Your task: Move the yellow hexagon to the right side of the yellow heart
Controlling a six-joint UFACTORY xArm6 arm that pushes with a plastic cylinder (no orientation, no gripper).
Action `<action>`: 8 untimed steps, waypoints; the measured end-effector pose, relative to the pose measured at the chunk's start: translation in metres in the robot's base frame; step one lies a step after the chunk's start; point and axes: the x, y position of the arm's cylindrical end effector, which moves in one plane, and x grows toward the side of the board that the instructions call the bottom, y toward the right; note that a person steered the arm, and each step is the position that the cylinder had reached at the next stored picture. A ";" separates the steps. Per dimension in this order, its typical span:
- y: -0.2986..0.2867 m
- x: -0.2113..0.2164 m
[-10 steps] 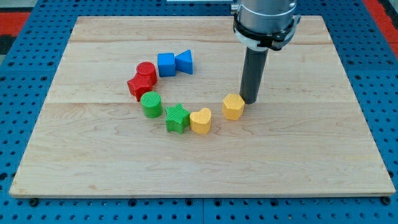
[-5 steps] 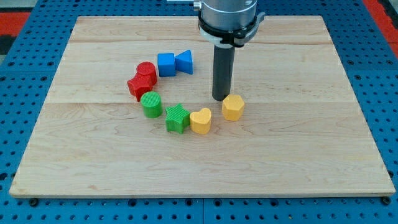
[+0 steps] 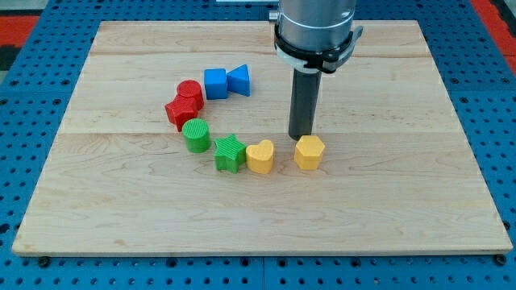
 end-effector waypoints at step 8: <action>0.001 0.012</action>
